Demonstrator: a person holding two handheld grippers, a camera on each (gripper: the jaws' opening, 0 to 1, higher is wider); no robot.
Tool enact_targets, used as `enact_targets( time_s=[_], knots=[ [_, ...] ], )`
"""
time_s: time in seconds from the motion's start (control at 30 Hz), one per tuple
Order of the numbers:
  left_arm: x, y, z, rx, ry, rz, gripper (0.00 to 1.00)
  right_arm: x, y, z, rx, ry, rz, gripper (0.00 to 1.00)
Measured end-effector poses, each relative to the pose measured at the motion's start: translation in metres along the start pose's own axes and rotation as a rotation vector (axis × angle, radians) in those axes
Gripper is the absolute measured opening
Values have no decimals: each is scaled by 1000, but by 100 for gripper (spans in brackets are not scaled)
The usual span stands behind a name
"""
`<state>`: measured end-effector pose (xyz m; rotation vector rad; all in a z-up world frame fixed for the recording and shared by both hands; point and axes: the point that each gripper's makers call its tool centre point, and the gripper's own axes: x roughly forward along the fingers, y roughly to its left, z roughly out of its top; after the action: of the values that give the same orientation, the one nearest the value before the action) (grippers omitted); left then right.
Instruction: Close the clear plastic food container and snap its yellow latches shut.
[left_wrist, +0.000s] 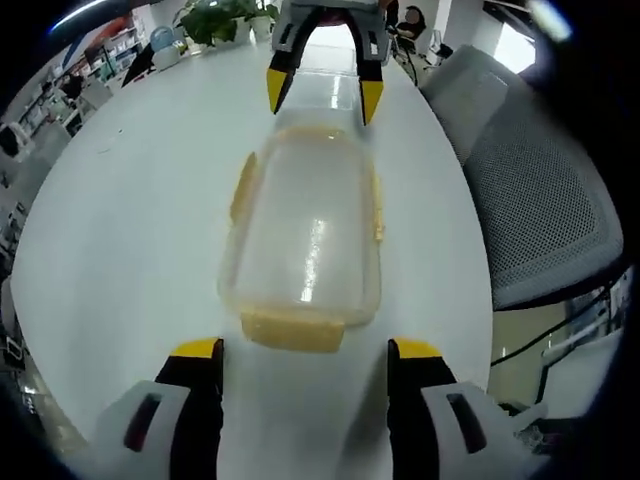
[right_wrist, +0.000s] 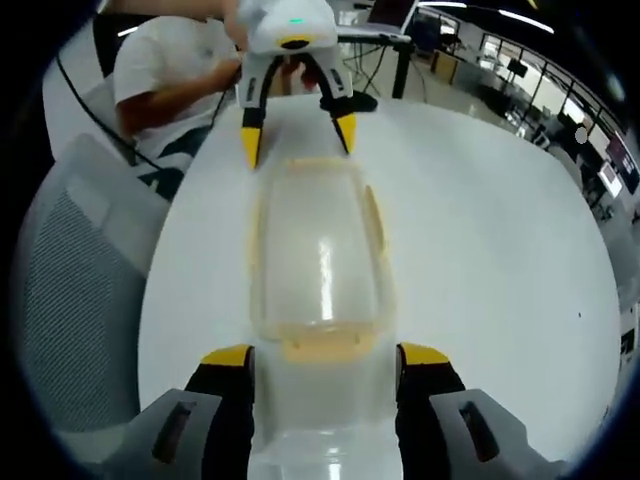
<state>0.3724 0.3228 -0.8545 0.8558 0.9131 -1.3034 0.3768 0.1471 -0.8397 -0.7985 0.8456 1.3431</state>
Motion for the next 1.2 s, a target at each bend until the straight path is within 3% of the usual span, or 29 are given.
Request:
enact_targets(
  time_s=[0.63, 0.93, 1.0, 1.2],
  knots=[
    [9, 6, 6, 69, 42, -26, 61, 18, -1, -8, -65, 68, 31, 56],
    [8, 12, 9, 71, 34, -30, 41, 24, -3, -3, -72, 72, 37, 48],
    [7, 11, 9, 80, 39, -35, 40, 22, -4, -5, -74, 85, 43, 40],
    [7, 11, 9, 69, 44, -31, 39, 22, -5, -5, -81, 80, 46, 39]
  ],
)
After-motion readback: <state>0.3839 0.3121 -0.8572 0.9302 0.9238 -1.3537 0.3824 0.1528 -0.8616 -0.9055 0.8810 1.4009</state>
